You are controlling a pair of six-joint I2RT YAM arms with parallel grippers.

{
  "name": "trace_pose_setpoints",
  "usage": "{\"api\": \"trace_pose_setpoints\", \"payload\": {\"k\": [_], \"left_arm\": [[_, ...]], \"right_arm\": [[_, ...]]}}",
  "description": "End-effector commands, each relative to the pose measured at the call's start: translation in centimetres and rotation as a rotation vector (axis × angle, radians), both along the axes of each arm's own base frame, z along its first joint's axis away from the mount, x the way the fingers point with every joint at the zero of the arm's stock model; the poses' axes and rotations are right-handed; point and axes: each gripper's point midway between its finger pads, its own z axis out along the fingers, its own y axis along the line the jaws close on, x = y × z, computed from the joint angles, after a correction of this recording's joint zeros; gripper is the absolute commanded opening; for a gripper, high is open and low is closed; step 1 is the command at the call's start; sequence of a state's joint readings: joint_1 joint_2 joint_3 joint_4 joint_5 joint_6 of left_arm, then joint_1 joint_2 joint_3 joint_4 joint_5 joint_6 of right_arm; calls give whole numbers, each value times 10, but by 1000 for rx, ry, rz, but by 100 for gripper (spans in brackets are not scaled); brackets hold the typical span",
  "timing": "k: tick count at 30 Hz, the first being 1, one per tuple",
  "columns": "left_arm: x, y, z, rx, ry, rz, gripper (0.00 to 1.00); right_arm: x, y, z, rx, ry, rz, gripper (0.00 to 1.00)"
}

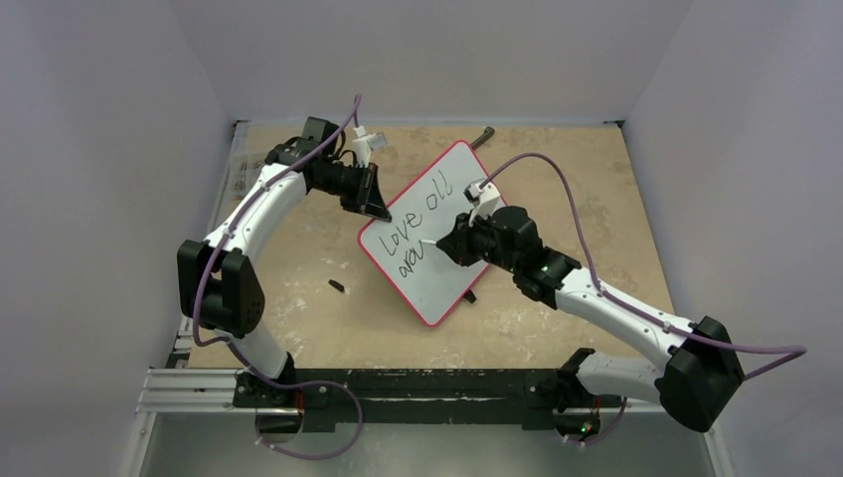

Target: Write a sentence on the whiteboard

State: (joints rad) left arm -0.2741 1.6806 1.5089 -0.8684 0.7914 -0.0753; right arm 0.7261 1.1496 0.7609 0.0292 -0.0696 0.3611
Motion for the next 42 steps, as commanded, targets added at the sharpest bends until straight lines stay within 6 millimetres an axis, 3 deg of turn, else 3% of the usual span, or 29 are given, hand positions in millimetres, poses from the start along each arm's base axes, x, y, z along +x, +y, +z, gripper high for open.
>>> {"api": "trace_pose_setpoints", "payload": {"k": [1,5,19,24,28,33,42], "left_arm": [[8,0,23,-13,-137,-9,0],[9,0,22,-12,-135,-8,0],[9,0,24,-13,-138,-6,0],[8,0,23,-13,-137,-7,0],[7,0,24,-14,-138,-7,0],[7,0,25,-15,-140,-7,0],[7,0,25,-16,-142,-7,0]], "right_arm": [[14,5,18,7,-46,-18,0],[12,6,14,11,-39,-11,0],[-18,-15,-30,-27,43,1,0],[-16,-16,-19,-15,26,-10,0],[-10,-14,8,13,-24,-19,0],[-4,-18,28,25,-64,-52,0],[11,-9,35,35,-88,-64,0]]}}
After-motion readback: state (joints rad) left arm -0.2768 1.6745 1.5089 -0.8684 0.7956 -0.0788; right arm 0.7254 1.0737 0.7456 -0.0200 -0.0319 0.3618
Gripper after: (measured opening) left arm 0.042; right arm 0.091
